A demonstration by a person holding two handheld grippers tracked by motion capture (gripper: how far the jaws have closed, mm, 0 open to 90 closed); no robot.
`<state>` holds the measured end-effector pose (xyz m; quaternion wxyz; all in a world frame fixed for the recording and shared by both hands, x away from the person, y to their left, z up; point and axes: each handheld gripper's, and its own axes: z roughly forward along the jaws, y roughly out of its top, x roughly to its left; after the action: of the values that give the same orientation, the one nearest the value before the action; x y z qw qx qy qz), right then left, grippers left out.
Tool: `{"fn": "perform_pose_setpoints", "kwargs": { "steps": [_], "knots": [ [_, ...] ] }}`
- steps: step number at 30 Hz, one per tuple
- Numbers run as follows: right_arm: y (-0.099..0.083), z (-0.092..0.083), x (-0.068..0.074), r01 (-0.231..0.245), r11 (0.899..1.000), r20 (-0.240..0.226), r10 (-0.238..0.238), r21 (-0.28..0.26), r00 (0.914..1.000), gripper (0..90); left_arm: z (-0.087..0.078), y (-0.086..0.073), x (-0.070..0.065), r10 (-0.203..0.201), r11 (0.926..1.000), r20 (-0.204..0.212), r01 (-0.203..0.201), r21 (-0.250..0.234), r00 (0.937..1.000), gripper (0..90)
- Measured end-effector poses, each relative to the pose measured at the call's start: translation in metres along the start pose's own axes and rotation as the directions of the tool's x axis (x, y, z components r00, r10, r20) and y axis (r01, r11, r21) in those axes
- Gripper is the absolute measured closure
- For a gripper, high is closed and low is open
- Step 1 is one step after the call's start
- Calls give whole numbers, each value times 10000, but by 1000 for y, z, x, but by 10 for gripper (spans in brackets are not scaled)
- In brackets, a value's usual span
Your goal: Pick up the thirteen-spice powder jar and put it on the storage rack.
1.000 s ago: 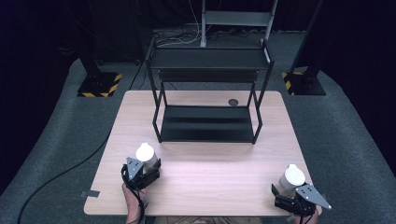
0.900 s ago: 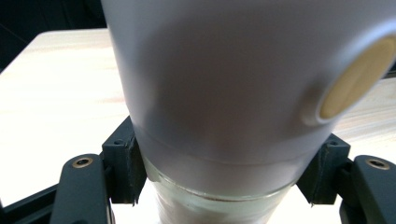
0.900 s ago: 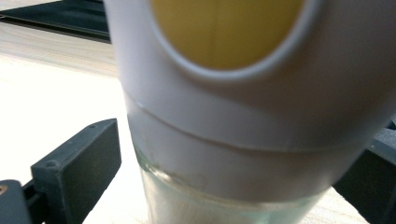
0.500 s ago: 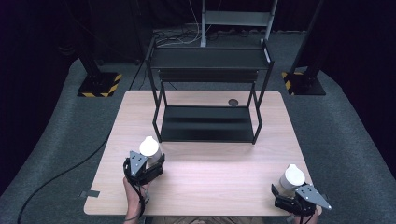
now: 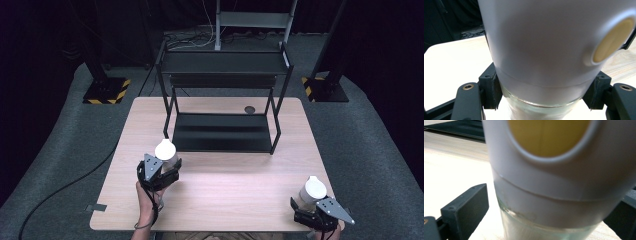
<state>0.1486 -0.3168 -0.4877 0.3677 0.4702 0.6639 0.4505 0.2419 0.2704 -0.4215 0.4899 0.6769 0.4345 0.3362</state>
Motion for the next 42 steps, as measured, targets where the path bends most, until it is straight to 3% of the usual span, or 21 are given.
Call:
{"fn": "perform_pose_setpoints", "kwargs": {
  "steps": [20, 25, 42],
  "knots": [
    [0, 0, 0, 57, 10000, -16, -57, 15, 10000, 6, 19, 22, 4, 420, 9991, 320, -416, -119, 9986, 301],
    [1, 0, 0, 77, 10000, -21, -77, 32, 10000, 7, 25, 28, 5, 706, 9975, 353, -703, -102, 9969, 301],
    [1, 1, 0, 69, 9999, -19, -68, 81, 10000, 8, 43, 46, 10, 932, 9955, 408, -925, -184, 9948, 302]
  ]
}}
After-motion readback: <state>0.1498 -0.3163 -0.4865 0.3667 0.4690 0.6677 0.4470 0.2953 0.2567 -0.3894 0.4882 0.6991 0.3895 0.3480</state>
